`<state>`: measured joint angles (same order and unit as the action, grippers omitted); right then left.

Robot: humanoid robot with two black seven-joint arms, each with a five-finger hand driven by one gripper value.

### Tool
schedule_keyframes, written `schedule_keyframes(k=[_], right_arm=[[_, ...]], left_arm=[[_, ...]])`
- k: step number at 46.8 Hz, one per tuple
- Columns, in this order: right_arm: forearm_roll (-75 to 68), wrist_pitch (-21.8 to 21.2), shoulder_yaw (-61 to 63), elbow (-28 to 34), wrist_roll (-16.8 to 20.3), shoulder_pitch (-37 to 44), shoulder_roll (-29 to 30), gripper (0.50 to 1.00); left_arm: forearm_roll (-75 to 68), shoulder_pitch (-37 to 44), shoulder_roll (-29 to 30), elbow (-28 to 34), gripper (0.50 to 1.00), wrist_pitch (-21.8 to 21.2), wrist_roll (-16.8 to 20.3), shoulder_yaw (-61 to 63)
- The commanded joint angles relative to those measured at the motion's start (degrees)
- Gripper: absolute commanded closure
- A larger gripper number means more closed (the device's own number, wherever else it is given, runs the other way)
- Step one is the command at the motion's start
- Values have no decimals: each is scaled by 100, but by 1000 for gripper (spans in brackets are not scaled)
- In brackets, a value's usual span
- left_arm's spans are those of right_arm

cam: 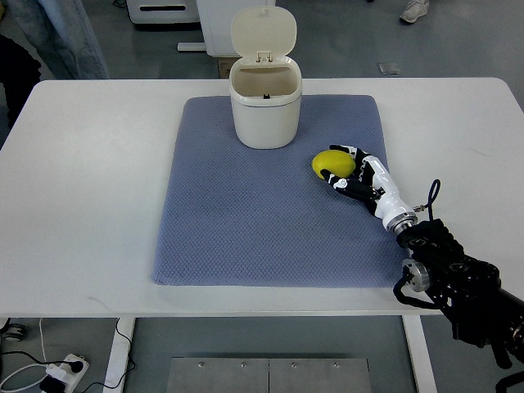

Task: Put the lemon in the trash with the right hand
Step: 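Lift the lemon with the right hand and carry it above the bin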

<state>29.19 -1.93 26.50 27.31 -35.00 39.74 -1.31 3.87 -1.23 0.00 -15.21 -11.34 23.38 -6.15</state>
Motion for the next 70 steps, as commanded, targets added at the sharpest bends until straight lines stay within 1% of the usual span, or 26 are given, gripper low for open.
schedule_keyframes(k=[1,6,17,27,39,44,49,56,63,70], right_arm=[[-1,-9,13,2,0,51,-27,1000],[-36,-9,39,20,28,183,-123,1000],[-107,-35,57,55,449,816,-466,1000],[-107,-70,48,72,836,1440,-598,1000],[-107,-35,22,81,1320,2125,-519,1000],[-107,0,-92,81,1504,2398,-317,1000],[-107,70,-320,72,1566,2662,-142,1000],[-107,342,-663,72,1724,2917,131,1000],[-98,457,-1023,64,1777,3040,131,1000],[-80,694,-1428,20,1803,3119,131,1000]], left_arm=[[0,0,0,0,500,0,0,0],[0,0,0,0,500,0,0,0],[0,0,0,0,500,0,0,0],[0,0,0,0,500,0,0,0],[0,0,0,0,500,0,0,0],[0,0,0,0,500,0,0,0],[0,0,0,0,500,0,0,0],[0,0,0,0,500,0,0,0],[0,-9,0,0,500,0,0,0],[0,0,0,0,500,0,0,0]])
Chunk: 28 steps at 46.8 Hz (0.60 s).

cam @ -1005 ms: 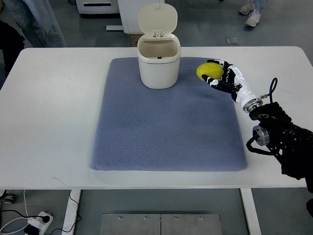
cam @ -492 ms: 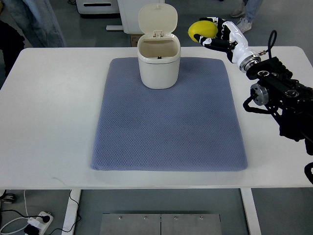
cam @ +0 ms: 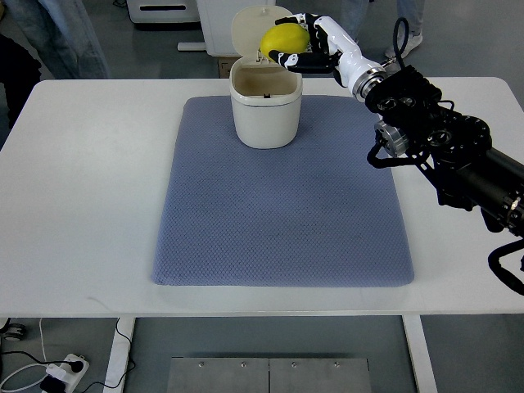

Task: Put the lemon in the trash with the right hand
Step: 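Lift the lemon with the right hand and carry it above the bin, then lower the lemon into the bin opening and open the right hand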

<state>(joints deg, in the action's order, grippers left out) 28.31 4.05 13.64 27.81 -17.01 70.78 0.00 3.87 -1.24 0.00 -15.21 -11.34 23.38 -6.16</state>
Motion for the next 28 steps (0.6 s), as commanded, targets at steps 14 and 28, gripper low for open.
schedule_keyframes(k=[14,28], right_arm=[[25,544,-520,-56,268,173,0,1000],[34,658,-828,-21,383,208,0,1000]], left_arm=[[0,1,0,0,500,17,0,0],[0,1,0,0,500,0,0,0]])
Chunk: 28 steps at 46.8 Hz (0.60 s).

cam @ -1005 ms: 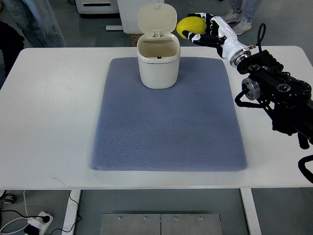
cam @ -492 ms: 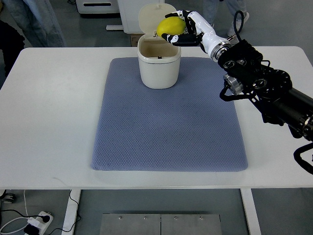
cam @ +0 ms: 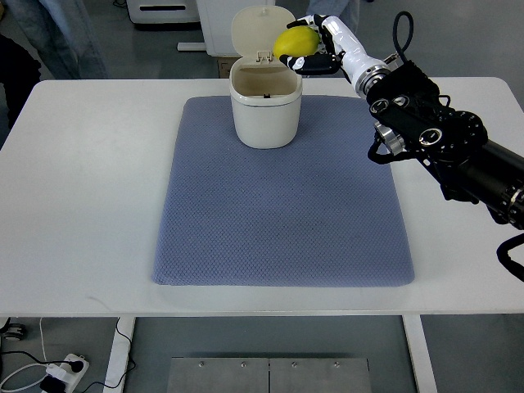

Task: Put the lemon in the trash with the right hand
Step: 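Lower the lemon into the bin opening and open the right hand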

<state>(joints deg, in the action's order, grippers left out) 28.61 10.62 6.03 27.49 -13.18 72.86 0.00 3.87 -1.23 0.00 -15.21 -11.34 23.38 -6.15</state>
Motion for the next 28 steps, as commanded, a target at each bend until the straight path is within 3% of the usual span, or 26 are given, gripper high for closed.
schedule_keyframes(k=[1,28], right_arm=[[4,1,-93,20,8,0,0,1000],[39,-7,-409,266,-27,0,0,1000]], left_arm=[[0,0,0,0,500,17,0,0],[0,0,0,0,500,0,0,0]])
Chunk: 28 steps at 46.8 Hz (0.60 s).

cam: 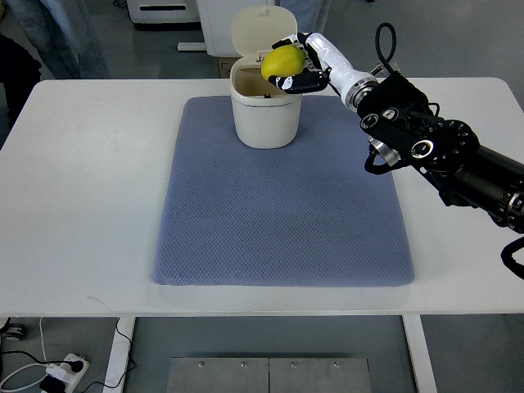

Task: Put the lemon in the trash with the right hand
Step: 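Lower the lemon into the bin opening and open the right hand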

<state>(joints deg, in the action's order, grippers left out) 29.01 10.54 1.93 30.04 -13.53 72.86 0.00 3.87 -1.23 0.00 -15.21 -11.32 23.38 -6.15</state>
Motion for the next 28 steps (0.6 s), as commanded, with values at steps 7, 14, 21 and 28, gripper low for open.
schedule_keyframes(k=[7,14,21,28], right_arm=[[-9,0,0,10,18,0,0,1000],[-44,0,35,11,9,0,0,1000],[-88,0,53,19,0,0,0,788],[-106,-9,62,72,-9,-9,0,589]], left_arm=[[0,0,0,0,500,-1,0,0],[0,0,0,0,500,-1,0,0],[0,0,0,0,500,-1,0,0],[0,0,0,0,500,-1,0,0]])
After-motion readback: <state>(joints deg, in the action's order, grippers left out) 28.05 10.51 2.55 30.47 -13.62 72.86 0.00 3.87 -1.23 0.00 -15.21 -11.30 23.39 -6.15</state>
